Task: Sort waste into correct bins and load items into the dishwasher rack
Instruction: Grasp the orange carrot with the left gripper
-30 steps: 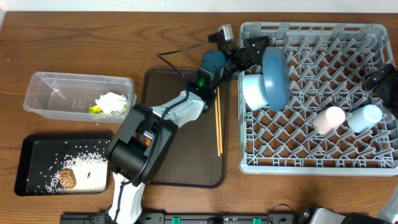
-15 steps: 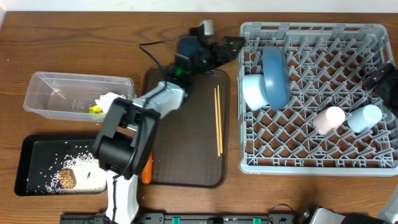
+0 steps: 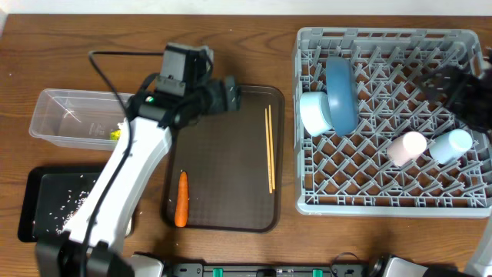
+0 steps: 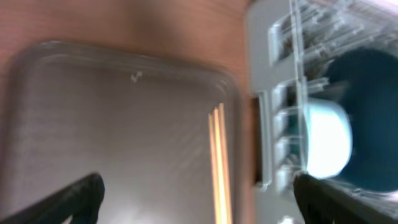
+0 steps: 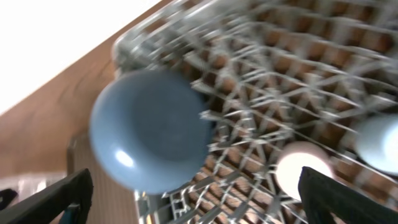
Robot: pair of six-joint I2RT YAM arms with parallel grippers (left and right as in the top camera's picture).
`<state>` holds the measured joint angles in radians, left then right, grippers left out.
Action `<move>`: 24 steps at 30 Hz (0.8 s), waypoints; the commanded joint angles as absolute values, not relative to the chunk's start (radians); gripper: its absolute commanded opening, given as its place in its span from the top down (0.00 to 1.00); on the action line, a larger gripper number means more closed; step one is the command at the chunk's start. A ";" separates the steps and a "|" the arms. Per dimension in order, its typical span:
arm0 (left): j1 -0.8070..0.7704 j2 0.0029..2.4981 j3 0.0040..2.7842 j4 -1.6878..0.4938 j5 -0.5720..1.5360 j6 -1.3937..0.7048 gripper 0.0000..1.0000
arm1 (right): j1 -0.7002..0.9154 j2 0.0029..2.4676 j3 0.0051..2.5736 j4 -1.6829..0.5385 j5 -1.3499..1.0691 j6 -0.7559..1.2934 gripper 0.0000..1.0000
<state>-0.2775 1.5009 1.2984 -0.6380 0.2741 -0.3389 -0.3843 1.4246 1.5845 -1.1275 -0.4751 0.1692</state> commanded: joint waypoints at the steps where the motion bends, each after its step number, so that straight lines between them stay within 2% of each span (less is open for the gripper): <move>1: -0.281 1.444 1.302 -0.763 0.182 -0.178 0.03 | -0.291 1.412 1.588 -1.134 -0.509 0.092 0.01; 2: -0.281 1.431 1.302 -0.820 0.180 -0.171 0.01 | -0.272 1.412 1.588 -1.137 -0.495 0.092 0.01; 4: -0.281 1.417 1.301 -0.948 0.174 -0.177 0.09 | -0.230 1.412 1.588 -1.141 -0.462 0.101 0.01; 7: -0.281 1.419 1.272 -1.134 0.173 -0.223 0.09 | -0.199 1.412 1.588 -1.149 -0.452 0.107 0.01; 10: -0.281 1.419 1.194 -1.217 0.163 -0.262 0.14 | -0.196 1.412 1.588 -1.162 -0.452 0.107 0.01; 17: -0.281 1.419 0.925 -1.122 0.088 -0.358 0.15 | -0.196 1.412 1.588 -1.189 -0.430 0.107 0.01; 20: -0.281 1.419 0.831 -1.020 0.086 -0.362 0.21 | -0.196 1.412 1.588 -1.198 -0.403 0.107 0.01; 23: -0.281 1.419 0.750 -0.918 0.065 -0.380 0.38 | -0.196 1.412 1.588 -1.202 -0.396 0.107 0.01; 24: -0.281 1.419 0.728 -0.890 0.057 -0.380 0.39 | -0.196 1.412 1.588 -1.202 -0.396 0.107 0.01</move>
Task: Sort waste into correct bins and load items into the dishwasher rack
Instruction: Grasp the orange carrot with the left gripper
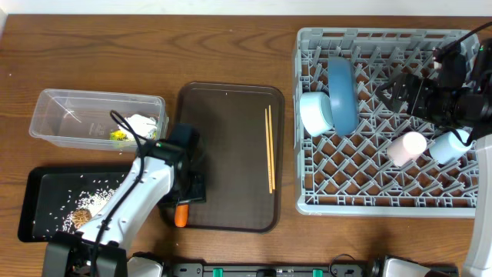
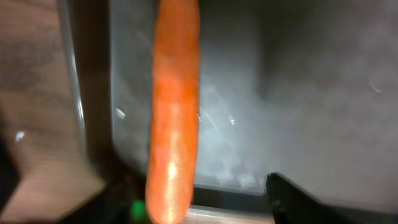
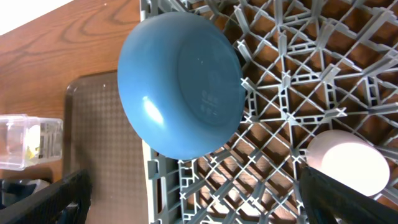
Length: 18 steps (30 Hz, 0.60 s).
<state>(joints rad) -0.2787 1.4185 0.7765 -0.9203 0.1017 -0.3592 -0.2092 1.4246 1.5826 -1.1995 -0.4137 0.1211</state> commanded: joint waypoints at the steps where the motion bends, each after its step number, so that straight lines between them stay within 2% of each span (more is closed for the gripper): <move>1: -0.280 1.419 0.716 -0.871 0.051 -0.381 0.40 | -0.196 1.412 1.588 -1.202 -0.396 0.107 0.01; 8: -0.278 1.420 0.699 -0.819 0.014 -0.385 0.43 | -0.196 1.412 1.588 -1.205 -0.395 0.107 0.01; 11: -0.278 1.420 0.676 -0.784 0.014 -0.392 0.55 | -0.196 1.412 1.588 -1.205 -0.392 0.107 0.01; 15: -0.278 1.420 0.649 -0.758 0.014 -0.406 0.58 | -0.196 1.412 1.588 -1.205 -0.392 0.107 0.01; 18: -0.278 1.419 0.650 -0.761 0.016 -0.406 0.69 | -0.196 1.412 1.588 -1.205 -0.392 0.107 0.01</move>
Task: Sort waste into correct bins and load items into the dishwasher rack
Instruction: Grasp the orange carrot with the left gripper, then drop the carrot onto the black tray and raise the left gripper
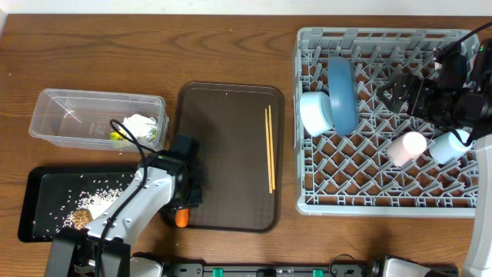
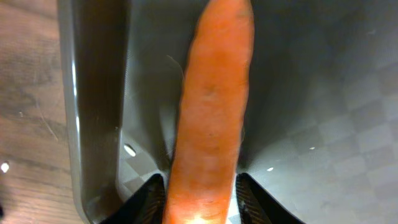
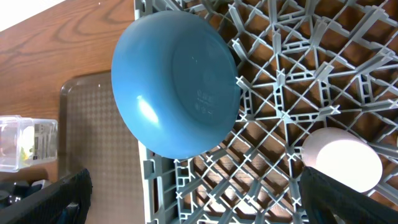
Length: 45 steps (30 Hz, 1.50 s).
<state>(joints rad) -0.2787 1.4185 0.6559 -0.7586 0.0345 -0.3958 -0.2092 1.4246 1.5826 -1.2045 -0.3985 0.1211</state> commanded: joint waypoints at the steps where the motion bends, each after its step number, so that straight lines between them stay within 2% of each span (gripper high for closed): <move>1: -0.278 1.419 0.652 -0.764 0.018 -0.406 0.74 | -0.196 1.412 1.588 -1.205 -0.392 0.107 0.01; 3: -0.278 1.417 0.665 -0.778 0.027 -0.406 0.87 | -0.196 1.412 1.588 -1.205 -0.392 0.107 0.01; 6: -0.278 1.404 0.710 -0.826 0.044 -0.418 0.94 | -0.196 1.412 1.588 -1.205 -0.392 0.107 0.01; 10: -0.275 1.356 0.786 -0.907 0.026 -0.422 0.94 | -0.196 1.412 1.588 -1.205 -0.392 0.107 0.01; 14: -0.230 1.274 0.810 -0.960 -0.093 -0.537 0.94 | -0.196 1.412 1.588 -1.205 -0.392 0.107 0.01; 22: 0.081 1.194 0.809 -1.002 -0.147 -0.606 0.94 | -0.196 1.412 1.588 -1.205 -0.392 0.107 0.01; 30: 0.420 1.196 0.804 -0.876 -0.147 -0.659 0.94 | -0.196 1.412 1.588 -1.209 -0.392 0.107 0.01; 34: 0.508 1.196 0.802 -0.873 -0.147 -0.702 0.94 | -0.196 1.412 1.588 -1.219 -0.392 0.107 0.01; 38: 0.533 1.196 0.802 -0.873 -0.147 -0.701 0.93 | -0.196 1.412 1.588 -1.226 -0.393 0.107 0.01; 39: 0.533 1.196 0.802 -0.873 -0.147 -0.701 0.86 | -0.196 1.412 1.588 -1.228 -0.393 0.107 0.01; 40: 0.533 1.196 0.802 -0.873 -0.147 -0.701 0.71 | -0.196 1.412 1.588 -1.230 -0.393 0.107 0.01; 41: 0.533 1.196 0.802 -0.873 -0.147 -0.701 0.59 | -0.196 1.412 1.588 -1.233 -0.393 0.107 0.01; 45: 0.533 1.193 0.803 -0.873 -0.141 -0.689 0.46 | -0.195 1.412 1.588 -1.247 -0.393 0.106 0.01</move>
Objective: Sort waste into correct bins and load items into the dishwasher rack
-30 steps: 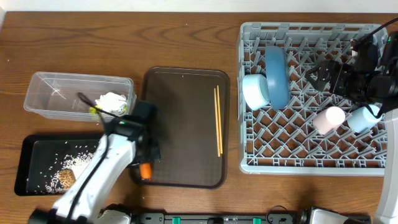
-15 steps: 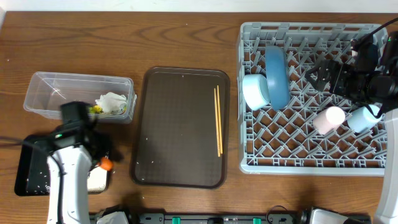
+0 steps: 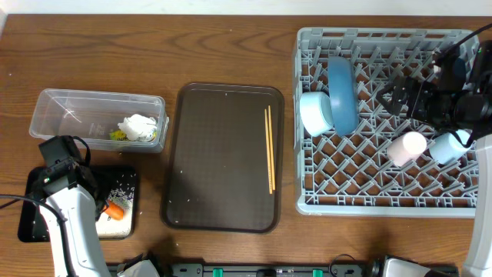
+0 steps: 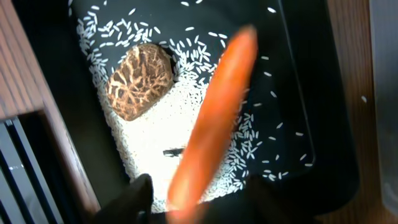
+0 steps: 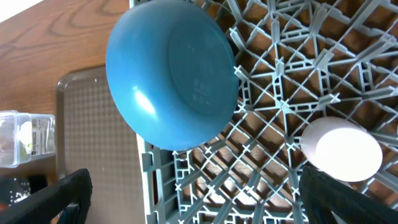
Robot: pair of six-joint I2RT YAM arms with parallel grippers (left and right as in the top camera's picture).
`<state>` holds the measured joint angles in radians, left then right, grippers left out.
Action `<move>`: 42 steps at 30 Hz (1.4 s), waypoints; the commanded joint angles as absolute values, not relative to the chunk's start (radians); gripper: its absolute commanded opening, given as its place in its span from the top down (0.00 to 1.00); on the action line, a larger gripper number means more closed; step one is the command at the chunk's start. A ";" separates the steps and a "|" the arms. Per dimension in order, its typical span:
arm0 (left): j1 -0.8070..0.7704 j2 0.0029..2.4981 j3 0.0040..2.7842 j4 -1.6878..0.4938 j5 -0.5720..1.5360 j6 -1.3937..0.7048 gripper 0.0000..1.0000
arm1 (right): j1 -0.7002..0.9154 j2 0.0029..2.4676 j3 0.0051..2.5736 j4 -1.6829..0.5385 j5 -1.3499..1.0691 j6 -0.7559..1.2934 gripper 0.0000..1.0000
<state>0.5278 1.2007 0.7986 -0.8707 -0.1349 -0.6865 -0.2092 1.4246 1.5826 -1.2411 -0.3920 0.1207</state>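
An orange carrot (image 4: 217, 112), blurred, hangs slanted over the black tray (image 4: 298, 74) of rice, beside a brown mushroom (image 4: 138, 79). My left gripper (image 4: 199, 208) straddles its lower end, and rice shows between the carrot and each finger. Overhead only a short orange piece of the carrot (image 3: 114, 208) shows, at the left arm. Two chopsticks (image 3: 269, 146) lie on the brown tray (image 3: 223, 154). My right gripper (image 5: 199, 205) is open wide above the dishwasher rack (image 3: 384, 201), near the blue bowl (image 5: 171, 74) and holding nothing.
The rack also holds a light blue cup (image 3: 314, 112), a pink cup (image 3: 407, 148) and another pale blue cup (image 3: 450, 145). A clear bin (image 3: 69, 115) with crumpled waste (image 3: 137, 127) stands behind the black tray.
The carrot has left the brown tray's front left corner and is now over the black tray with my left gripper. The jaws stand wider than the carrot. The right arm barely shifted.
First my left gripper was open over the back of the brown tray, with the carrot lying at its front left. Then it hovered over the carrot, then its fingers pressed against it. Now the carrot is over the black rice tray. The right gripper stayed open over the rack.
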 commanded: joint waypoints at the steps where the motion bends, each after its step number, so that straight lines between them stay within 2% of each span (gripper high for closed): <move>1: 0.533 1.193 0.804 -0.873 -0.137 -0.685 0.40 | -0.195 1.412 1.588 -1.249 -0.393 0.106 0.01; 4: 0.533 1.190 0.816 -0.873 -0.093 -0.666 0.34 | -0.195 1.412 1.588 -1.249 -0.393 0.106 0.01; 10: 0.517 1.167 0.919 -0.871 0.124 -0.505 0.33 | -0.157 1.412 1.588 -1.249 -0.487 0.053 0.01; 12: 0.484 1.167 0.981 -0.870 0.224 -0.368 0.33 | -0.097 1.412 1.588 -1.243 -0.487 0.050 0.03; 15: 0.405 1.167 1.049 -0.878 0.318 -0.176 0.33 | 0.025 1.412 1.588 -1.214 -0.474 0.057 0.12; 20: 0.231 1.167 1.078 -0.885 0.329 0.038 0.32 | 0.300 1.418 1.588 -1.127 -0.290 0.172 0.17; 24: 0.142 1.168 1.078 -0.908 0.323 0.060 0.32 | 0.511 1.458 1.588 -1.102 0.024 0.342 0.22; 26: 0.125 1.168 1.078 -0.925 0.282 0.059 0.32 | 0.582 1.496 1.588 -1.095 0.075 0.397 0.26; 28: 0.123 1.168 1.078 -0.939 0.223 0.059 0.27 | 0.640 1.557 1.588 -1.082 0.079 0.448 0.32; 29: 0.123 1.168 1.078 -0.944 0.204 0.059 0.11 | 0.657 1.586 1.588 -1.074 0.079 0.463 0.32; 30: 0.123 1.168 1.078 -0.948 0.190 0.059 0.02 | 0.675 1.621 1.588 -1.064 0.079 0.472 0.37; 35: 0.123 1.168 1.077 -0.964 0.190 0.059 0.02 | 0.708 1.806 1.588 -1.016 0.079 0.561 0.55; 38: 0.123 1.169 1.077 -0.964 0.190 0.059 0.02 | 0.705 1.908 1.588 -0.998 0.066 0.612 0.57; 42: 0.123 1.169 1.077 -0.964 0.190 0.059 0.02 | 0.701 2.006 1.588 -0.971 -0.001 0.636 0.66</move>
<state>0.1249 1.1706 1.0657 -0.9623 0.2028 0.0490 0.6998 1.9648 1.5822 -0.9855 0.0341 0.5735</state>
